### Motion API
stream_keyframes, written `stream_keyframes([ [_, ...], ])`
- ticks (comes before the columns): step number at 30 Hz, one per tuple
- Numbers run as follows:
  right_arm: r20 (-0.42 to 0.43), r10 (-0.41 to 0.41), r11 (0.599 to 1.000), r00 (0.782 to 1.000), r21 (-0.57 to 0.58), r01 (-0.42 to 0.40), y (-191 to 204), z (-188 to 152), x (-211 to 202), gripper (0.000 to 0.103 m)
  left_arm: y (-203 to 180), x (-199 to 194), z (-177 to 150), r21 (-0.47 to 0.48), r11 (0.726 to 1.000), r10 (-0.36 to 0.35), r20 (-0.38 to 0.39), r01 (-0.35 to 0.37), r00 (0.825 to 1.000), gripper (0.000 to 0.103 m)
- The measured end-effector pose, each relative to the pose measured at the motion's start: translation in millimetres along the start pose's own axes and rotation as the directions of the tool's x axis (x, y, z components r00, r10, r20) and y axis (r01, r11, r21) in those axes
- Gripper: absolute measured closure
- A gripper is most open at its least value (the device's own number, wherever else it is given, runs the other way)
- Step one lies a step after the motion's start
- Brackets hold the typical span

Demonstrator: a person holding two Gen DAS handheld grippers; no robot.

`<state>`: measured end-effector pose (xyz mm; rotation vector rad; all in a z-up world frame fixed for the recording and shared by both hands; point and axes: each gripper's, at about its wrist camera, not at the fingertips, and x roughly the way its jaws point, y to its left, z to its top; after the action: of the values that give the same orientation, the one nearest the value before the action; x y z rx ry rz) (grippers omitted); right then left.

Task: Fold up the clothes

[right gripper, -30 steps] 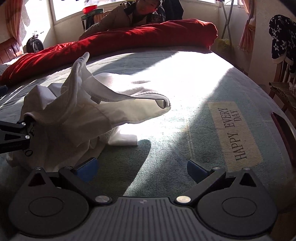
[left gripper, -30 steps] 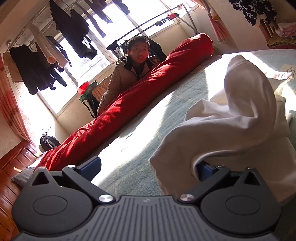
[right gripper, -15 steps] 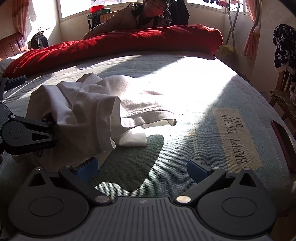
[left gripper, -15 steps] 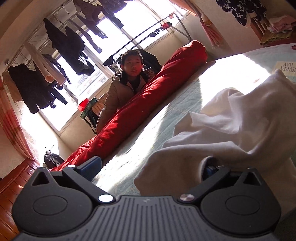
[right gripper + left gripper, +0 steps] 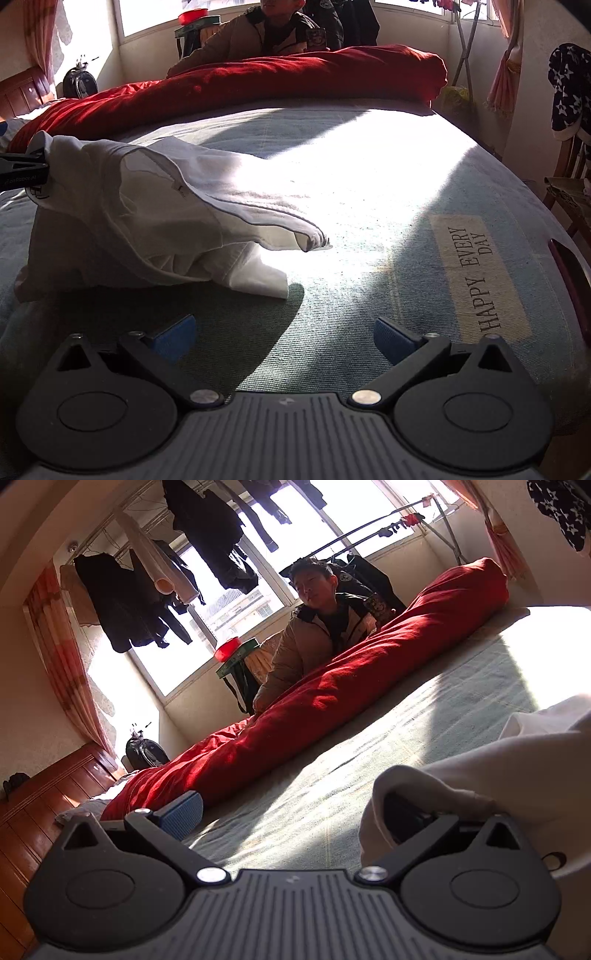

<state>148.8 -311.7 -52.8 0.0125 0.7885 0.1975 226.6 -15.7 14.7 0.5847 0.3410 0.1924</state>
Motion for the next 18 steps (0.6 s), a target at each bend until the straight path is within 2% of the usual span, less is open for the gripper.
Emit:
stream_keyframes([
  [6,0.023,-0.009,1.000,1.000,-0.004,0.009,-5.4,20.3,13.0,0.000,12.4,27.4,-6.8,-0.022,1.000,0.007,-0.030,-0.008,1.000,0.000],
  [12,0.061,0.063,0.998,0.996,0.001,-0.063,-3.5,45.6,24.3,0.000,29.2,54.0,-15.2,-0.025,0.999,0.028,-0.067,-0.030,0.997,0.000],
  [18,0.088,0.082,0.996,0.993,-0.042,-0.078,4.8,67.8,41.4,0.000,45.2,92.3,-15.1,-0.020,1.000,0.006,-0.104,-0.008,0.995,0.000],
])
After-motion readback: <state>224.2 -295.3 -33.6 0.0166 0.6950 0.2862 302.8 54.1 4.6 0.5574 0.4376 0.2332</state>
